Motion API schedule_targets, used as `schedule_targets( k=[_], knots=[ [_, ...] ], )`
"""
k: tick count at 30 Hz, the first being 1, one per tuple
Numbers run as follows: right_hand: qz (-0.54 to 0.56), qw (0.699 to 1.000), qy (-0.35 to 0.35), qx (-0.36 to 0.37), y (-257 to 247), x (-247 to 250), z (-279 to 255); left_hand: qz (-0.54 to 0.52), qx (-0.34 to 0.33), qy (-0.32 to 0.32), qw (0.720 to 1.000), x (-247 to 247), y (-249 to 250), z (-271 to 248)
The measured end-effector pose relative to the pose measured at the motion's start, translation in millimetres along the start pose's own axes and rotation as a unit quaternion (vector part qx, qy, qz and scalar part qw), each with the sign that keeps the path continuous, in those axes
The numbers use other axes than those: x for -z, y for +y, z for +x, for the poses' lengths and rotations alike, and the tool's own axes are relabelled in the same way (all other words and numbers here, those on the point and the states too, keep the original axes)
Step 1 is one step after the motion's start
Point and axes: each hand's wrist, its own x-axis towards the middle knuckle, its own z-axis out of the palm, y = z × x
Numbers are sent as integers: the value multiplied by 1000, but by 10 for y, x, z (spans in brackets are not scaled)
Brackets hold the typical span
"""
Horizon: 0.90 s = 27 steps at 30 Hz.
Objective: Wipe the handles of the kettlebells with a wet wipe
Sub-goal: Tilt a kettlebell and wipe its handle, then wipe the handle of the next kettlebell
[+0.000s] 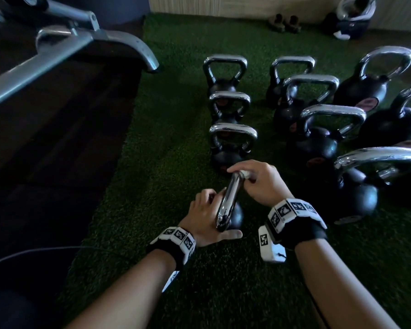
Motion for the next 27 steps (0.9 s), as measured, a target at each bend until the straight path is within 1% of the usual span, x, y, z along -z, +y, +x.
schedule_targets(
  k=[1, 3, 4, 6, 8, 9, 11, 13, 15, 18, 21, 23, 25, 27],
  knots=[
    [-20, 1000, -20, 13, 2, 43, 21, 10, -3, -1, 1000, 27, -14, 3],
    [-44, 998, -34, 23, 39, 109, 13, -10, -14, 4, 1000, 99, -34, 22],
    [-50, 998, -26, 26, 58, 134, -11, -33, -26, 7, 999, 138, -46, 33],
    [-58, 998, 10, 26, 127, 175, -97, -73, -55, 15, 996, 233, -44, 38],
    [-68, 996, 53, 16, 202, 199, -232, -92, -68, 48, 992, 309, -91, 30],
    [-73, 994, 75, 10, 228, 198, -317, -100, -63, 71, 990, 344, -129, 37],
    [-74, 991, 110, 2, 234, 157, -497, -132, -30, 105, 985, 394, -204, 61],
    [-78, 987, 139, 5, 210, 72, -633, -172, 8, 103, 980, 427, -206, 93],
    [-82, 984, 157, 0, 202, 1, -663, -185, 19, 101, 977, 412, -180, 118],
    [-94, 982, 165, -10, 164, -21, -610, -185, 49, 127, 973, 363, -164, 79],
    [-112, 983, 140, -25, 117, 18, -559, -165, 53, 140, 975, 351, -154, 43],
    [-126, 986, 96, -59, 76, 100, -507, -172, 56, 116, 977, 402, -141, 34],
    [-143, 983, 24, -109, -23, 279, -412, -173, 75, 53, 981, 536, -135, 79],
    [-179, 973, -56, -133, -178, 509, -283, -135, 85, -38, 987, 708, -121, 133]
  ],
)
